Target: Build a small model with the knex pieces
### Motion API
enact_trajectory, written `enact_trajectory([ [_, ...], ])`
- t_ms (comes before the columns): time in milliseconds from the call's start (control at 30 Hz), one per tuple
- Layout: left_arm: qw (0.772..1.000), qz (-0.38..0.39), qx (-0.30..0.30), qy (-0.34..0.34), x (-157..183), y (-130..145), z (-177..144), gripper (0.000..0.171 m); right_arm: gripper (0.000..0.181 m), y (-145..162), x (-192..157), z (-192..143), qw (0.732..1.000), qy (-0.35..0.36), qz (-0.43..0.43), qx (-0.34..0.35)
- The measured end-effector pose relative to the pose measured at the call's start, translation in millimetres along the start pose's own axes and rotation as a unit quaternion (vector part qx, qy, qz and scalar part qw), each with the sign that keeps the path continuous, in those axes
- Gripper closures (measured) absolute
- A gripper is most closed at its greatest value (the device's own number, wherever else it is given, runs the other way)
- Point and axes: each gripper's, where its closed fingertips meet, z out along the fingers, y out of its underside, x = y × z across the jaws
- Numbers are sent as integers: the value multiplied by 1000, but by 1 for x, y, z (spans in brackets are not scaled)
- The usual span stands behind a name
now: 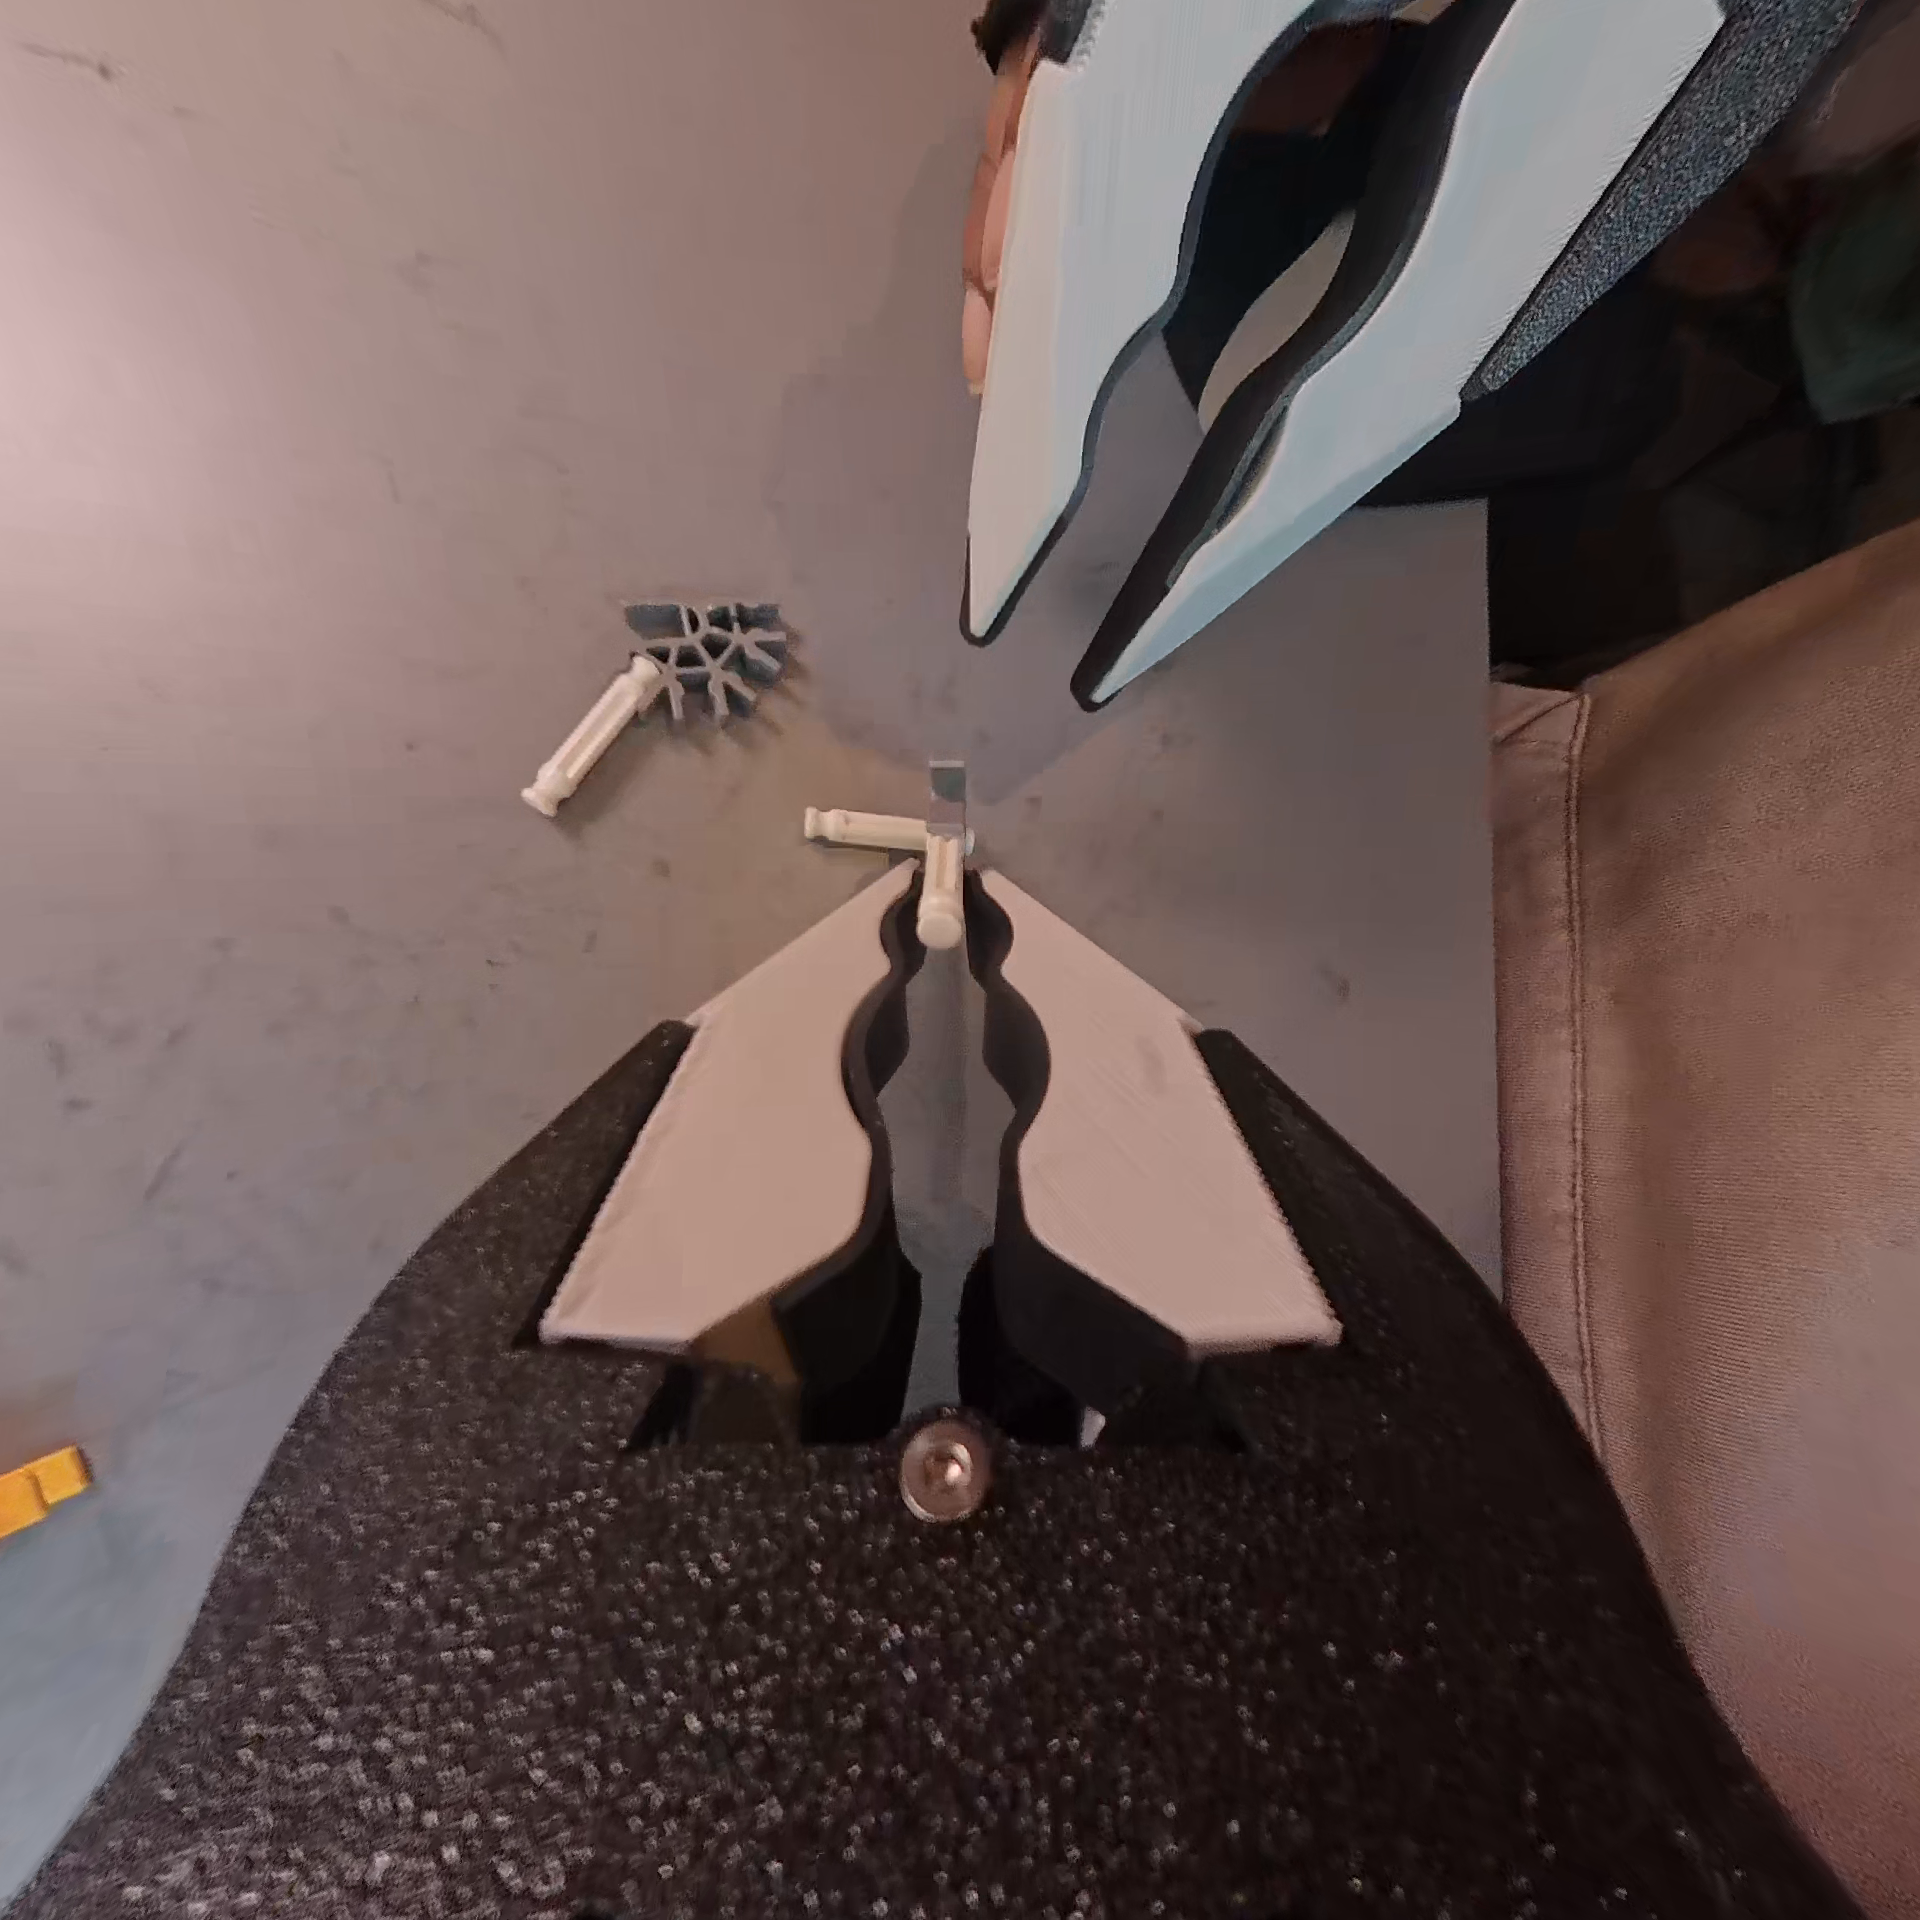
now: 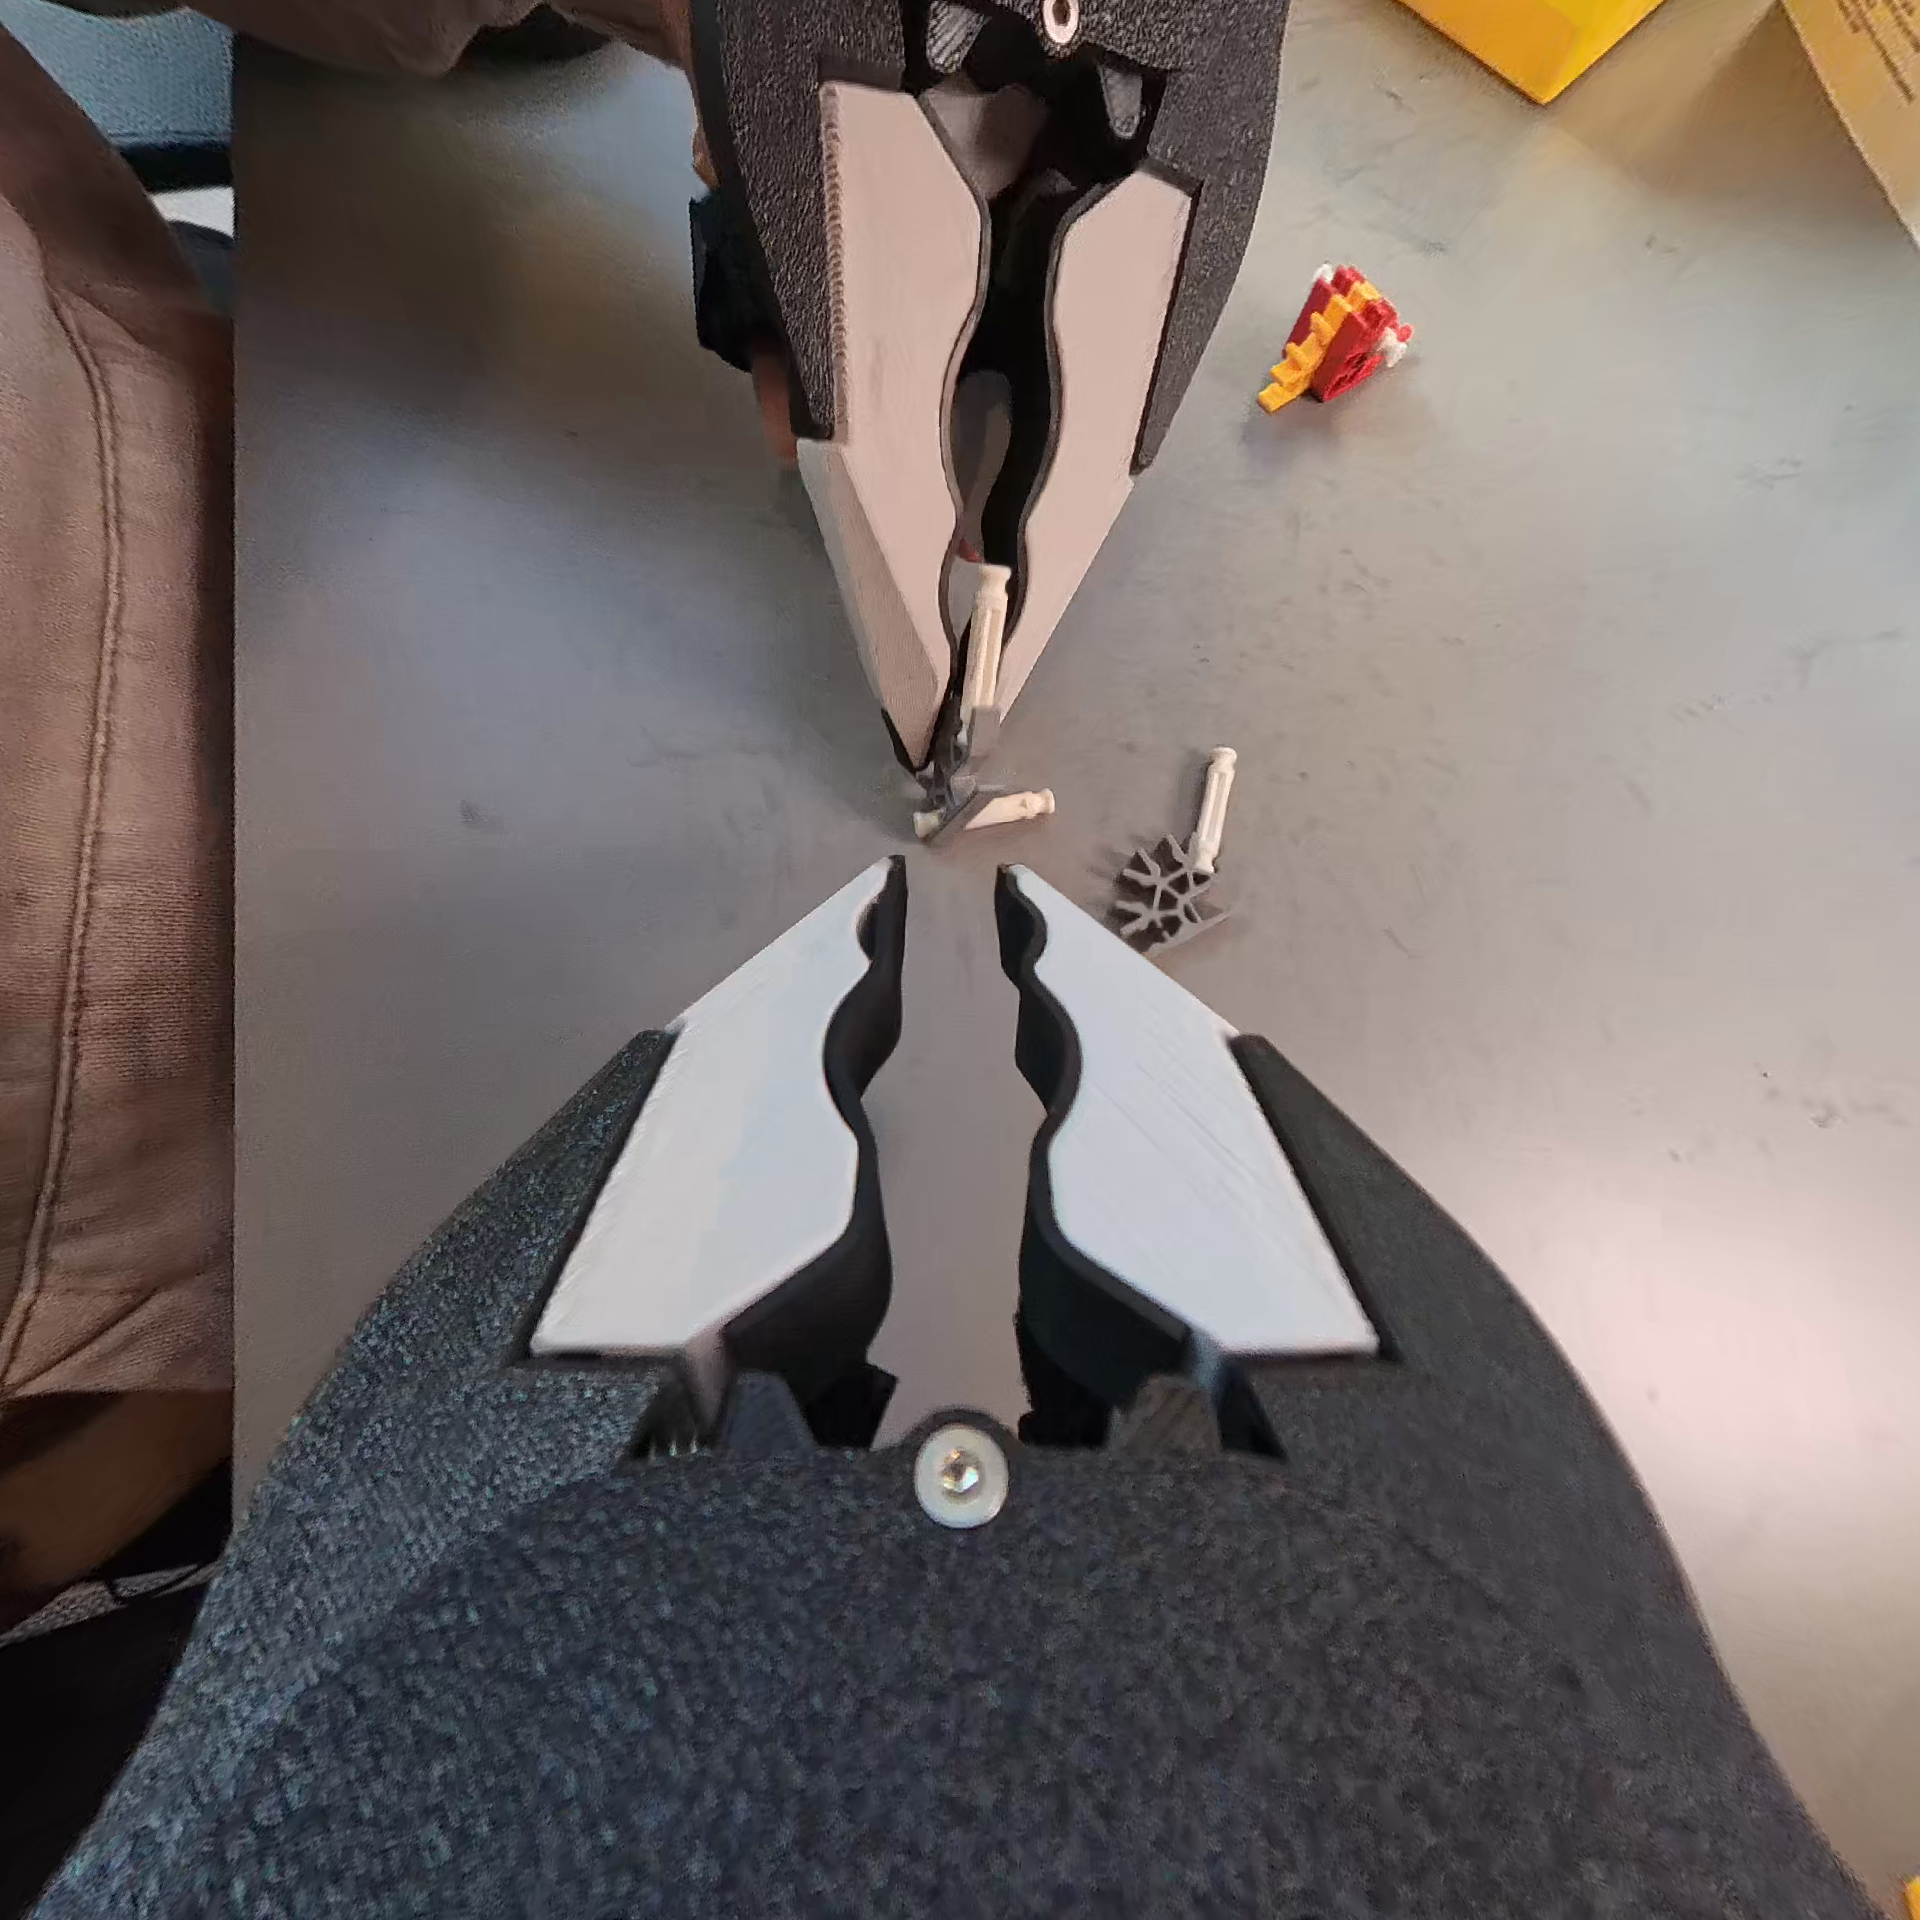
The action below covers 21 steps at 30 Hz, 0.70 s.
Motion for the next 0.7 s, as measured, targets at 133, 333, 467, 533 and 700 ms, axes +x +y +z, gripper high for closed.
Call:
enact_trajectory([
  [133, 999, 24, -25, -26, -1, 4, 4, 166, 169, -3, 0, 15, 998, -4, -38, -41],
  [333, 998, 36, -44, -32, -2, 2, 6, 166, 169, -11, 4, 23, 993, -20, -85, -84],
  [467, 997, 40, -50, -34, -4, -1, 5, 165, 176, -8, 7, 26, 989, -26, -100, -102],
  [533, 998, 40, -44, -32, -5, -3, 5, 165, 176, -6, 7, 24, 990, -30, -91, -103],
  [700, 998, 51, -20, -34, -3, -9, 3, 165, 176, -1, 7, 19, 991, -22, -85, -101],
])
